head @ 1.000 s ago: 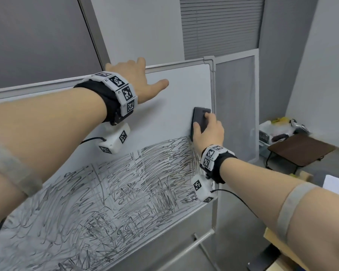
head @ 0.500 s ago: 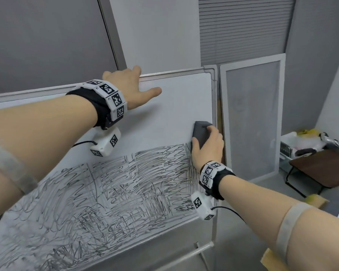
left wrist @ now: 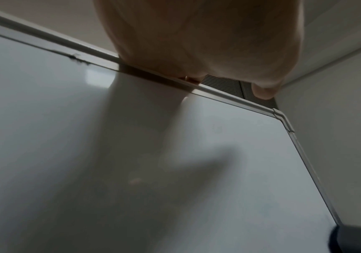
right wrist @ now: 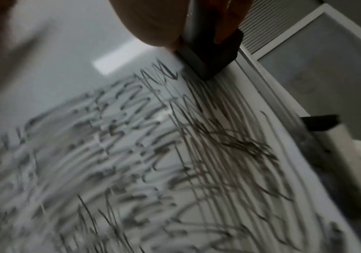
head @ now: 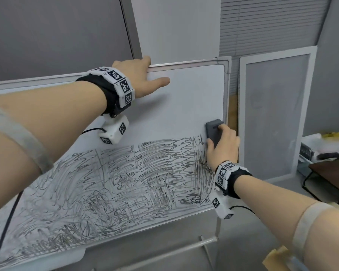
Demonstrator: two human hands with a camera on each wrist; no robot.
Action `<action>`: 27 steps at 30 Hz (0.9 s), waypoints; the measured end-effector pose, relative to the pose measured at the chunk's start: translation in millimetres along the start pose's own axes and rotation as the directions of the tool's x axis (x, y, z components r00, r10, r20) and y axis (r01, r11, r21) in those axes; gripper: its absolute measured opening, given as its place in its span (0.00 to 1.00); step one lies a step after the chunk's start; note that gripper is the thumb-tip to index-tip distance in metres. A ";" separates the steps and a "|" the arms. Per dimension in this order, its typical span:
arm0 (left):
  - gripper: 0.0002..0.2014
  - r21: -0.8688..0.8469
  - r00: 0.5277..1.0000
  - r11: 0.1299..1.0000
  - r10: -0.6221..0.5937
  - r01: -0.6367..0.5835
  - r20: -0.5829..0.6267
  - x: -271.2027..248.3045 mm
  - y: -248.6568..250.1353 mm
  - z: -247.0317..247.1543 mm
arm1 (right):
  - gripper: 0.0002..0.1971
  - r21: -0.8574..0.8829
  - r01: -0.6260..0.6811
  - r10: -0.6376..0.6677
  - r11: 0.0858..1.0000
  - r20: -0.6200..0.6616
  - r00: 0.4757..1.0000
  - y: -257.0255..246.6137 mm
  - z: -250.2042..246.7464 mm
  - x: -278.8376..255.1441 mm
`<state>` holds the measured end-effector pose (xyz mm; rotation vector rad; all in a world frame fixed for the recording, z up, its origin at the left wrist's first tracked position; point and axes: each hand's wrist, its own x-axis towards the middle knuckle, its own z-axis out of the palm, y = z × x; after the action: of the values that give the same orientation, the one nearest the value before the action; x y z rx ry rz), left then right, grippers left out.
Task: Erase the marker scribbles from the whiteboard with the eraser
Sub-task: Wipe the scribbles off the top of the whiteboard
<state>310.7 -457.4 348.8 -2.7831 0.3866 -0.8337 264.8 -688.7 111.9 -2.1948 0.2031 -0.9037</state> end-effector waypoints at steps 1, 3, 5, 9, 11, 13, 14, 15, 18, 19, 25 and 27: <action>0.36 -0.001 1.000 1.000 -0.003 0.003 0.005 -0.4 -2.0 0.0 | 0.23 -0.028 0.018 -0.017 0.999 0.045 0.999 5.8 0.9 -5.8; 0.36 -0.003 1.000 1.000 0.002 -0.002 0.006 -1.4 -6.1 0.6 | 0.23 -0.036 0.049 -0.046 0.998 0.083 0.995 9.5 0.5 -8.4; 0.35 -0.004 1.000 1.000 0.005 -0.005 -0.004 -2.0 -4.8 0.6 | 0.23 0.000 0.069 -0.069 0.998 0.029 0.997 5.0 -2.5 1.9; 0.36 -0.019 1.000 1.000 0.009 -0.009 -0.001 -1.0 4.5 -1.7 | 0.24 0.090 0.010 -0.001 0.996 -0.100 0.995 -2.3 -9.3 20.2; 0.36 -0.034 1.000 0.999 0.009 -0.009 0.006 -0.9 2.3 -2.1 | 0.23 0.079 0.004 0.002 0.997 -0.074 0.997 0.7 -8.1 11.8; 0.36 -0.036 1.000 0.999 0.010 -0.010 0.000 -1.4 -3.9 -0.5 | 0.22 -0.038 0.099 -0.097 0.994 0.055 0.994 7.4 -2.5 -5.9; 0.36 -0.031 1.000 0.999 0.010 -0.011 -0.009 -1.8 -6.2 0.7 | 0.22 -0.113 0.183 -0.167 0.977 0.141 0.976 10.7 0.2 -15.5; 0.36 -0.025 1.000 1.000 0.011 -0.011 -0.017 -1.7 -7.5 1.8 | 0.22 -0.158 0.255 -0.219 0.954 0.211 0.953 14.4 2.1 -22.2; 0.37 -0.030 1.000 1.000 0.008 -0.008 -0.015 -0.5 -2.1 1.5 | 0.21 -0.141 0.274 -0.244 0.951 0.197 0.950 14.1 0.5 -15.5; 0.37 -0.032 1.000 0.999 0.005 -0.006 -0.013 0.5 0.5 1.2 | 0.21 -0.128 0.256 -0.237 0.958 0.143 0.961 9.6 -0.6 -7.7; 0.37 -0.030 1.000 1.000 0.001 -0.001 -0.015 0.6 -2.1 2.4 | 0.22 -0.129 0.441 -0.405 0.888 0.232 0.884 -12.4 0.0 -10.1; 0.37 -0.028 1.000 1.000 0.004 -0.005 -0.028 -1.0 -4.6 2.7 | 0.24 -0.102 0.659 -0.567 0.745 0.423 0.706 -6.4 9.5 -32.6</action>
<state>312.3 -452.4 347.3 -2.7979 0.4117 -0.8738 246.1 -665.7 94.1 -2.6765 -0.6959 -0.8067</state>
